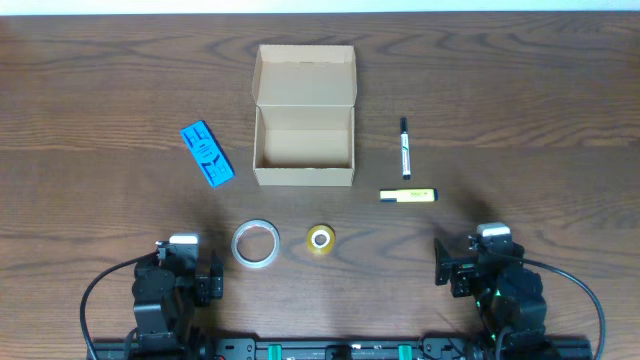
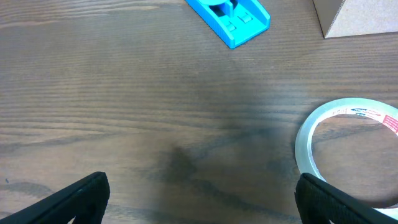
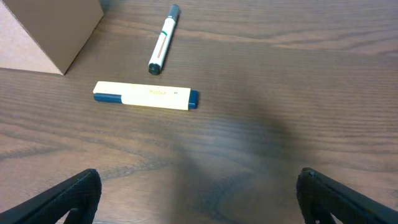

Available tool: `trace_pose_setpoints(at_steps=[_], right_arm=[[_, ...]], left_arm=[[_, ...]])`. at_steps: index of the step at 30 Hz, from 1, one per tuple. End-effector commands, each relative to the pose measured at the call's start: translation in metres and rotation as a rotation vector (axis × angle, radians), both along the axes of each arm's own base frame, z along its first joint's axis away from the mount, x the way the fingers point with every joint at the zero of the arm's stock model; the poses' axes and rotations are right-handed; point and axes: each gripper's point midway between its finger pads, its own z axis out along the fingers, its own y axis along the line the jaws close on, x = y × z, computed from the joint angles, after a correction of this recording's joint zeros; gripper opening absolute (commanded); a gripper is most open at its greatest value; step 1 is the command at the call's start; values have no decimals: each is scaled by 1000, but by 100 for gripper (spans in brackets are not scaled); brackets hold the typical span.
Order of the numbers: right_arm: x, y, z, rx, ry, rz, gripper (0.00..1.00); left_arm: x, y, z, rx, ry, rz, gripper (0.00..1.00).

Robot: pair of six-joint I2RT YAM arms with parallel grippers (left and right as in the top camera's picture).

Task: Pack container

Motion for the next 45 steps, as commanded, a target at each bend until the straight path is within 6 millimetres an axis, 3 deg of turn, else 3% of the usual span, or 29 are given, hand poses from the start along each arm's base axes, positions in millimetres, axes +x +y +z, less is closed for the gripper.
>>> trace_pose_setpoints(at_steps=[1,8,16,21,25,31,37,41,45], right_arm=[[0,-2,0,-7,-5,-8,99],[1,6,6,21,-21,29,99],[12,24,60,68,-1,111,99],[40,30,94,55,111,106,99],[77,36,106,58,236,86,99],[127,44,98,44,436,47,99],[177,55,65,37,608,-1,99],[195,62,38,23,675,-25,99],[201,74,12,1,723,-5,99]], left_arm=[[-9,2,-12,17,56,3,95],[-9,2,-12,17,56,3,95],[-9,2,-12,17,56,3,95],[-9,2,-12,17,56,3,95],[-9,2,-12,17,56,3,96],[-9,2,-12,17,56,3,95],[-9,2,-12,17,56,3,95],[-9,2,-12,17,56,3,95],[-9,2,-12,17,56,3,95]])
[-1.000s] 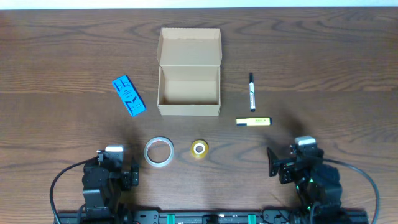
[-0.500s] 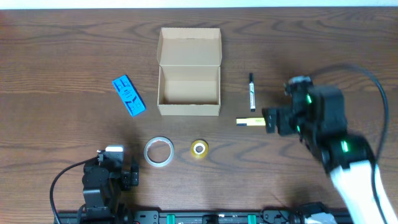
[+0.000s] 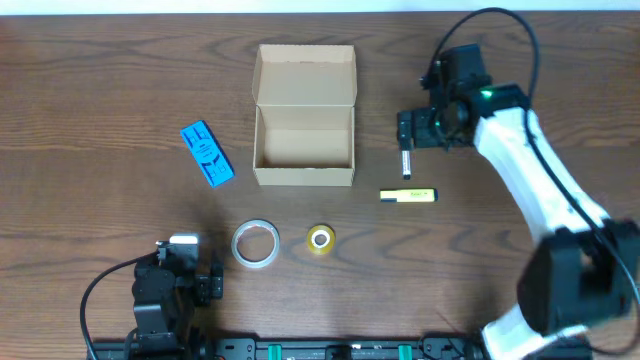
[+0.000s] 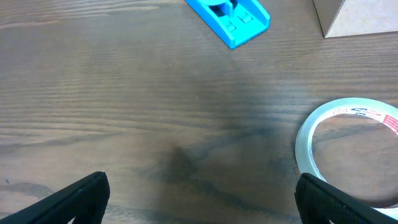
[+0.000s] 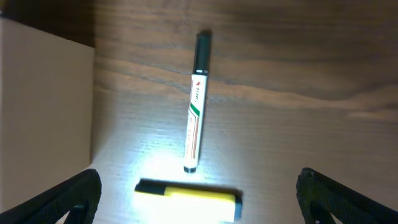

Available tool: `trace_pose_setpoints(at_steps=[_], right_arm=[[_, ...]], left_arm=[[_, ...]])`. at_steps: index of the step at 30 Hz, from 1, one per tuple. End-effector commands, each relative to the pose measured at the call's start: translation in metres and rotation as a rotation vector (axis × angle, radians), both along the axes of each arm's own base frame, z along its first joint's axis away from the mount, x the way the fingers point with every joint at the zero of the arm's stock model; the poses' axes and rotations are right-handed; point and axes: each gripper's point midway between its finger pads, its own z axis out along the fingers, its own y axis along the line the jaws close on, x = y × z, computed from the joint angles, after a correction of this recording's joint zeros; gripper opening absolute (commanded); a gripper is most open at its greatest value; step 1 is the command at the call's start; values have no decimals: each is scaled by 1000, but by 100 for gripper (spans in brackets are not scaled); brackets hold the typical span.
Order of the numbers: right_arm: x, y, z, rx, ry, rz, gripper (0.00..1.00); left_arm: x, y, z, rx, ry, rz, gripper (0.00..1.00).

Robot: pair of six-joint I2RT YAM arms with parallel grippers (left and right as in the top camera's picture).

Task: Pack container
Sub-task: 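Move the right gripper to the black marker and grasp it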

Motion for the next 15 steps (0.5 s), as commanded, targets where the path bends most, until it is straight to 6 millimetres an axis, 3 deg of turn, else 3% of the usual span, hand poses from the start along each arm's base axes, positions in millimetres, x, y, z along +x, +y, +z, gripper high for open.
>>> trace_pose_setpoints(at_steps=[1,6,10,15], right_arm=[[6,13,-14,-8,20,3,99],[15,18,-37,-23,30,12,99],[17,18,-54,-33,53,10,94],[23,15,-72,-21,71,-108,92]], left_arm=[[-9,2,-12,15,56,5,95],[-9,2,-12,15,56,5,95],[-9,2,-12,15,56,5,95],[-9,2,-12,15,56,5,95]])
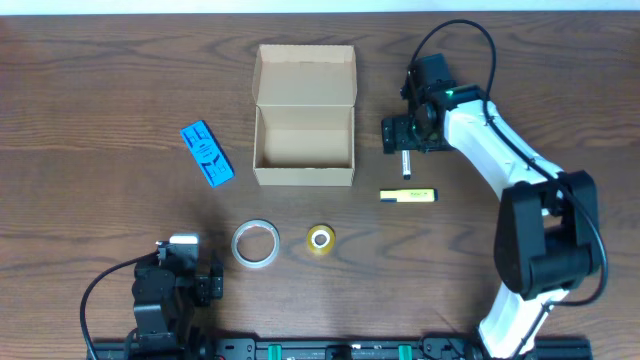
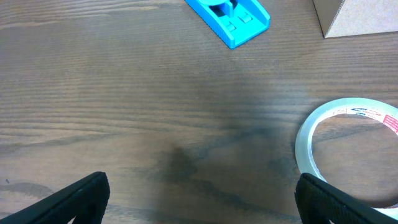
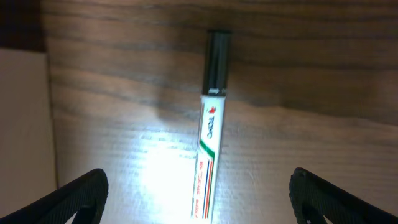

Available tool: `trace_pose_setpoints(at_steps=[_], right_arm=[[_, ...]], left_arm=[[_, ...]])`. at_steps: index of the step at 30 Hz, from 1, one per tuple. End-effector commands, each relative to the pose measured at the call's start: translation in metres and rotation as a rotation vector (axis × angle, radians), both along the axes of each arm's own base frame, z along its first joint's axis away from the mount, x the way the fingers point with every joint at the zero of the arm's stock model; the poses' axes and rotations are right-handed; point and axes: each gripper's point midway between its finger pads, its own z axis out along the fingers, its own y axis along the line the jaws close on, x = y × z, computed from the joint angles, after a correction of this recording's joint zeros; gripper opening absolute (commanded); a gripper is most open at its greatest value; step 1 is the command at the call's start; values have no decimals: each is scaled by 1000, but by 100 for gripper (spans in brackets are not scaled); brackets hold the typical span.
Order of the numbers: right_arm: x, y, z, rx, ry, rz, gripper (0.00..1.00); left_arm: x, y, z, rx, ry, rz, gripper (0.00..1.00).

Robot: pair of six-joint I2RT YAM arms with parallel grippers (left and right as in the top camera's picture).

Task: Pack container
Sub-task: 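Move the right gripper to the black marker and grasp it, then carry the black marker into the box and release it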

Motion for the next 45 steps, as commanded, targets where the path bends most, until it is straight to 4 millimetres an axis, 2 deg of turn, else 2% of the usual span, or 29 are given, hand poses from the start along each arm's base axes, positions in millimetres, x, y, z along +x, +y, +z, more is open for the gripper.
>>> trace_pose_setpoints(at_steps=[1,7,11,17,19,24,27,29,31,33,37,40,45], right_arm=[[6,0,-11,-1,11,-87,91],[4,-1,-32,-1,53,-138,84],[3,0,-38,-2,65,-137,75],[3,-1,-45,-5,75,-138,71],[1,-1,-50,-8,87,-138,67],[-5,0,-60,-8,123,-124,42],[-4,0,-60,-9,120,-111,19],[-4,0,-60,-12,116,-92,8],[-3,0,-60,-16,114,-71,1],[-3,0,-59,-20,111,-51,1],[1,1,-47,-18,88,-31,1],[4,3,-24,-7,49,-29,1],[6,11,41,18,-78,22,1]], left_arm=[[-9,2,-12,15,56,5,95],[-9,2,-12,15,56,5,95],[-9,2,-12,15,56,5,95],[-9,2,-12,15,57,5,95],[-9,2,-12,15,56,5,95],[-9,2,-12,15,57,5,95],[-9,2,-12,15,56,5,95],[-9,2,-12,15,56,5,95],[-9,2,-12,15,56,5,95],[-9,2,-12,15,56,5,95],[-9,2,-12,15,56,5,95],[-9,2,-12,15,56,5,95],[-9,2,-12,15,57,5,95]])
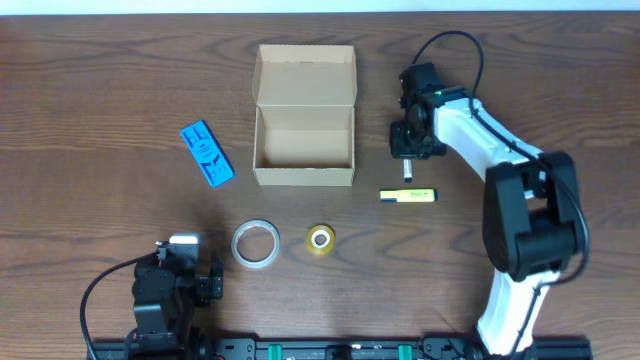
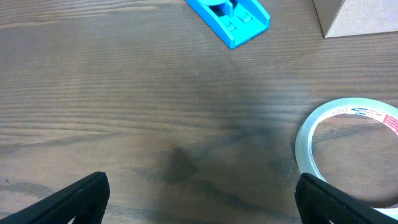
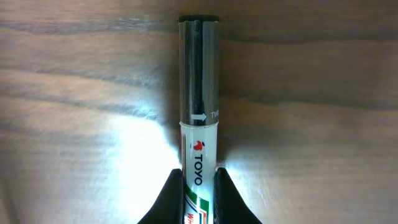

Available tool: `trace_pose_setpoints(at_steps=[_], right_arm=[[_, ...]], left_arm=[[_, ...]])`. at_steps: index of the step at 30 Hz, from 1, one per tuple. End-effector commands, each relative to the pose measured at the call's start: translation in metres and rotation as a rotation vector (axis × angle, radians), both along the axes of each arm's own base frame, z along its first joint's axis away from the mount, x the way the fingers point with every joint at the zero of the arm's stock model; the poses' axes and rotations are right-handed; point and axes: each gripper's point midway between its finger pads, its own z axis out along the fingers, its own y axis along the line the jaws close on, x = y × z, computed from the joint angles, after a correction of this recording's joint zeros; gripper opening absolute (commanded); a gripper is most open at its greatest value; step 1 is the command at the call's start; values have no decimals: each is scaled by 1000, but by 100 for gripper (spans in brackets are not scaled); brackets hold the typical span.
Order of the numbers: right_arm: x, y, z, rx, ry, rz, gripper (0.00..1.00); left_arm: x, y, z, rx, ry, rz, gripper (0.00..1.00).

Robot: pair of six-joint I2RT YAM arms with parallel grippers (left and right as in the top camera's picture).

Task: Pack container
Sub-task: 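Carry the black marker into the box and release it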

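The open cardboard box (image 1: 304, 130) stands at the table's middle back with nothing in it. Just right of it lies a white marker with a black cap (image 3: 199, 124), its lower end showing in the overhead view (image 1: 406, 170). My right gripper (image 3: 198, 202) is shut on the marker's white barrel, fingers (image 3: 166, 200) pressed to both sides, low over the wood. My left gripper (image 2: 199, 199) sits open at the front left with nothing between its fingers.
A yellow highlighter (image 1: 408, 196) lies below the marker. A blue flat object (image 1: 207, 153) lies left of the box. A clear tape roll (image 1: 254, 244) and a small yellow tape roll (image 1: 320, 239) sit in front of the box, the clear roll (image 2: 303, 152) by my left gripper.
My right gripper was open, a little above the marker. Now it is down on the marker and shut on its barrel. The left arm and everything else have not moved.
Both arms were parked at the front edge, grippers open. Then the right arm was stretched out to the right of the box, open above the marker and highlighter. Then it hung closer over the marker, and now it grips it.
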Motion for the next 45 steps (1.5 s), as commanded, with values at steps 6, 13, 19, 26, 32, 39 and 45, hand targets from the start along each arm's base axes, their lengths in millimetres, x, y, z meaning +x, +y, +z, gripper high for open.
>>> trace_pose_setpoints(at_steps=[6,13,19,26,32,39,45], right_arm=[[6,53,157,59,-404,277,1],[9,125,192,78,-557,511,1],[4,181,159,32,-556,764,1],[-7,216,108,-6,-494,928,1],[-11,217,78,-19,-425,947,1],[-13,215,75,-25,-412,955,13],[-8,216,77,-33,-432,948,28]], left_arm=[[-9,2,-12,15,57,5,95],[-9,2,-12,15,57,5,95],[-9,2,-12,15,57,5,95],[-9,2,-12,15,57,5,95],[-9,2,-12,15,57,5,95],[-9,2,-12,15,57,5,95],[-9,2,-12,15,57,5,95]])
